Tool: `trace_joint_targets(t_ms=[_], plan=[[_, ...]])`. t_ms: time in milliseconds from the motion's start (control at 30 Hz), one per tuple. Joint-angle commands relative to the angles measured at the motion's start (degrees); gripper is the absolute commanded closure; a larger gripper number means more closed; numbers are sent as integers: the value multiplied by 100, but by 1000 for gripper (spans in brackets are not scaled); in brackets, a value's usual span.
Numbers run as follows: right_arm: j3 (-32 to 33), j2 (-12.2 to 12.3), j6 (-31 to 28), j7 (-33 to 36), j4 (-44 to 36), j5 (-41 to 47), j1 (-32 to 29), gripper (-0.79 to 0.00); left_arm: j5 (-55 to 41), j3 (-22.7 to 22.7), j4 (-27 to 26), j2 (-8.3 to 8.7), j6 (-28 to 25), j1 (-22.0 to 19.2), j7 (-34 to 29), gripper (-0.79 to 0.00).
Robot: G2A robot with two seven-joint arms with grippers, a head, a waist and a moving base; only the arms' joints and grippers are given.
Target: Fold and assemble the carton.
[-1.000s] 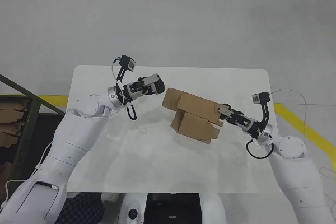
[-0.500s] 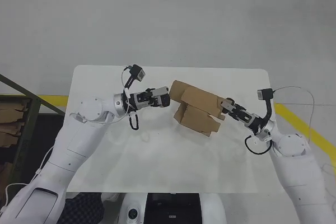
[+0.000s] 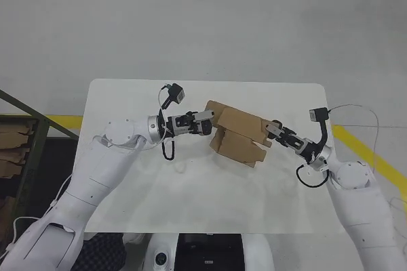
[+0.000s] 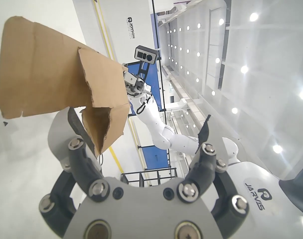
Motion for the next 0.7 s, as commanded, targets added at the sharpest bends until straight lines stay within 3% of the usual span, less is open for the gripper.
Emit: trace_joint_targets(t_ms=[0,267,667], plan=[[-50,-3,6,2,-15,-16,-7,0,-22,84,105,-38,-10,-73,22,-785],[-152,-2,-19,3,-56,40,-39,0,-103,290,484,-153,-9,-243,27,-785],[-265,7,8,-38,-167,-20,-69,0,-384,320,601,-258,-128,-327,-100,-785]])
